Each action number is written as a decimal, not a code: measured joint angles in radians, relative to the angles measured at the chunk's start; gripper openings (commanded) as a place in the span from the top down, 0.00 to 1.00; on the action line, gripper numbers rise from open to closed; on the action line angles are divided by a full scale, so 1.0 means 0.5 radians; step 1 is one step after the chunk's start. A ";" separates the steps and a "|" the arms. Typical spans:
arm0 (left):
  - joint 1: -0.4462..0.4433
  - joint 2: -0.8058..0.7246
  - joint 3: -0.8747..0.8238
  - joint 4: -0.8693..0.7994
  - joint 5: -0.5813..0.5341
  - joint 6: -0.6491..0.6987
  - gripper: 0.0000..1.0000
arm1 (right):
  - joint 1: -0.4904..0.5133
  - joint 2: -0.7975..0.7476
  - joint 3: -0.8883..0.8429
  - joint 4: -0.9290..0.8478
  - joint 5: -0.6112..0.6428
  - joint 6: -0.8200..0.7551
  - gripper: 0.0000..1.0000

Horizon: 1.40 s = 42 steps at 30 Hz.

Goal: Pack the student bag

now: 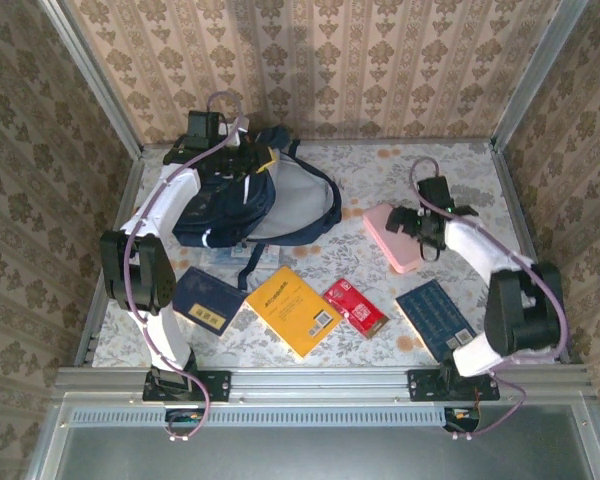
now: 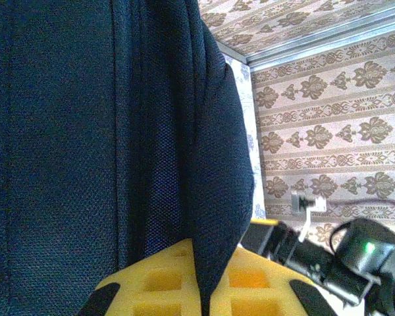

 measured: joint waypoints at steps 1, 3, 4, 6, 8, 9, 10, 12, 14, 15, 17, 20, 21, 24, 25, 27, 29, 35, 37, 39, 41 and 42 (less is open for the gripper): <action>0.000 0.000 0.000 0.000 0.000 0.000 1.00 | -0.006 0.072 0.060 0.011 -0.016 -0.024 0.00; 0.000 0.000 0.000 0.000 0.001 0.000 1.00 | -0.024 0.175 0.145 0.016 -0.046 -0.062 0.00; 0.000 0.000 0.000 0.000 0.001 0.000 1.00 | -0.038 0.217 0.179 0.014 -0.069 -0.074 0.00; 0.000 0.000 0.000 0.000 0.001 0.000 1.00 | -0.076 0.291 0.243 -0.018 -0.092 -0.095 0.00; 0.000 0.000 0.000 0.000 0.001 0.000 1.00 | -0.124 0.374 0.309 -0.053 -0.107 -0.118 0.00; 0.000 0.000 0.000 0.000 0.001 0.000 1.00 | -0.138 0.398 0.317 -0.053 -0.115 -0.126 0.00; 0.000 0.000 0.000 0.000 0.002 0.000 1.00 | -0.155 0.417 0.317 -0.063 -0.128 -0.131 0.00; 0.000 0.000 0.000 0.000 0.002 0.000 1.00 | -0.171 0.438 0.311 -0.089 -0.169 -0.131 0.00; 0.000 0.000 0.000 0.000 0.002 0.000 1.00 | -0.154 0.439 0.290 -0.089 -0.226 -0.130 0.00; 0.000 0.000 0.000 0.000 0.002 0.000 1.00 | -0.140 0.439 0.278 -0.086 -0.251 -0.129 0.00; 0.002 0.000 0.000 0.000 0.003 0.000 1.00 | -0.100 0.434 0.223 -0.051 -0.322 -0.121 0.00; 0.002 0.000 -0.001 0.000 0.007 0.000 1.00 | -0.037 0.414 0.129 -0.031 -0.386 -0.109 0.00; 0.002 0.000 -0.001 0.001 0.007 0.000 1.00 | -0.017 0.407 0.110 -0.031 -0.394 -0.108 0.00; 0.002 0.000 -0.001 0.001 0.007 0.000 1.00 | 0.065 0.381 0.067 -0.037 -0.397 -0.108 0.00; 0.002 0.000 -0.001 0.001 0.007 0.000 1.00 | 0.098 0.368 0.059 -0.037 -0.394 -0.109 0.00; 0.002 0.000 -0.002 0.002 0.007 0.000 1.00 | 0.161 0.343 0.051 -0.050 -0.367 -0.117 0.00; 0.002 0.000 -0.002 0.002 0.007 0.000 1.00 | 0.244 0.326 0.053 -0.087 -0.256 -0.134 0.00; 0.002 0.000 -0.004 0.010 0.007 -0.005 1.00 | 0.433 0.385 0.189 -0.336 0.163 -0.167 0.00; 0.002 0.000 -0.006 0.014 0.008 -0.005 1.00 | 0.436 0.407 0.216 -0.360 0.230 -0.158 0.00; 0.002 0.000 -0.008 0.015 0.008 -0.006 1.00 | 0.432 0.424 0.222 -0.377 0.259 -0.141 0.00; 0.002 0.000 -0.010 0.016 0.010 -0.006 1.00 | 0.430 0.453 0.222 -0.378 0.262 -0.121 0.00; 0.002 0.000 -0.010 0.016 0.011 -0.006 1.00 | 0.429 0.472 0.222 -0.376 0.259 -0.114 0.00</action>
